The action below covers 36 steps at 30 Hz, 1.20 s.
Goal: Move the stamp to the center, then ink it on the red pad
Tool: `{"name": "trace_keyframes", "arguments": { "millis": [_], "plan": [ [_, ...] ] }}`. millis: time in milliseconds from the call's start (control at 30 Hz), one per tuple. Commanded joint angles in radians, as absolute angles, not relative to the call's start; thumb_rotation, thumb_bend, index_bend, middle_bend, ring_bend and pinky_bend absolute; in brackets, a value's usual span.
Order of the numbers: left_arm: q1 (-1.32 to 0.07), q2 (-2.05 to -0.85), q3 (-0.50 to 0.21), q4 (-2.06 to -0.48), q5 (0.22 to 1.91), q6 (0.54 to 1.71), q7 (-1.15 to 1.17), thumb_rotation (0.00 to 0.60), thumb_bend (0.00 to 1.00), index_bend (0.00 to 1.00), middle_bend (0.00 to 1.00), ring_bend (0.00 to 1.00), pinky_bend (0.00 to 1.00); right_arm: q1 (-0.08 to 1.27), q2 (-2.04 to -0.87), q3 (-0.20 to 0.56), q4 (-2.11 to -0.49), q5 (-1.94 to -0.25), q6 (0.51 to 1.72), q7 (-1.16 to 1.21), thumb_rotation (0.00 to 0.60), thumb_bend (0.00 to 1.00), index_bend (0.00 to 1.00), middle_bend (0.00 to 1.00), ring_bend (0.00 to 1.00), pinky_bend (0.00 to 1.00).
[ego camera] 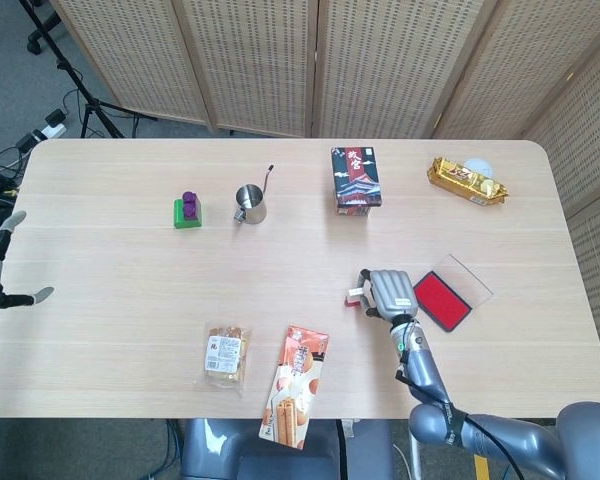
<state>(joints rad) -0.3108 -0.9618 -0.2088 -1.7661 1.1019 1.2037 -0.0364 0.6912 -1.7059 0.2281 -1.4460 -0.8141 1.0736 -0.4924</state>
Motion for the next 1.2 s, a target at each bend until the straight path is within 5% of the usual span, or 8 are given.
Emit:
{"name": "trace_keyframes", "arguments": {
  "millis": [33, 567, 833, 933, 1000, 1067, 1133, 1200],
  "plan": [
    [-0.311, -0.962, -0.209, -1.766, 1.102, 1.204, -0.035, 0.600, 0.00, 0.00, 0.00, 0.00, 0.00, 0.687, -1.703, 0.222, -1.448, -0.825, 1.073, -0.486, 0.600, 0.54, 0.44, 0.91, 0.97, 1.00],
    [-0.310, -0.965, -0.208, -1.768, 1.102, 1.208, -0.029, 0.600, 0.00, 0.00, 0.00, 0.00, 0.00, 0.658, -1.674, 0.200, -1.469, -0.888, 1.084, -0.452, 0.600, 0.52, 0.31, 0.91, 0.97, 1.00],
    [-0.301, -0.957, -0.207, -1.771, 1.114, 1.217, -0.046, 0.600, 0.00, 0.00, 0.00, 0.00, 0.00, 0.605, -1.521, 0.184, -1.668, -0.990, 1.180, -0.464, 0.600, 0.52, 0.27, 0.89, 0.97, 1.00],
    [-0.287, -0.952, -0.199, -1.775, 1.132, 1.234, -0.056, 0.600, 0.00, 0.00, 0.00, 0.00, 0.00, 0.545, -1.414, 0.151, -1.766, -1.126, 1.279, -0.435, 0.600, 0.34, 0.24, 0.80, 0.89, 1.00],
    [-0.279, -0.953, -0.194, -1.772, 1.142, 1.245, -0.060, 0.600, 0.00, 0.00, 0.00, 0.00, 0.00, 0.512, -1.371, 0.125, -1.781, -1.198, 1.328, -0.416, 0.600, 0.10, 0.20, 0.59, 0.61, 0.88],
    [-0.268, -0.959, -0.187, -1.762, 1.160, 1.264, -0.061, 0.600, 0.00, 0.00, 0.00, 0.00, 0.00, 0.472, -1.317, 0.086, -1.791, -1.249, 1.371, -0.423, 0.600, 0.00, 0.12, 0.20, 0.14, 0.50],
    [-0.250, -0.978, -0.170, -1.742, 1.192, 1.294, -0.064, 0.600, 0.00, 0.00, 0.00, 0.00, 0.00, 0.408, -1.271, 0.045, -1.780, -1.322, 1.452, -0.393, 0.600, 0.00, 0.05, 0.03, 0.00, 0.21],
    [-0.235, -0.999, -0.155, -1.718, 1.226, 1.320, -0.071, 0.600, 0.00, 0.00, 0.00, 0.00, 0.00, 0.361, -1.250, 0.015, -1.754, -1.368, 1.495, -0.332, 0.600, 0.00, 0.01, 0.00, 0.00, 0.07]
  ]
}}
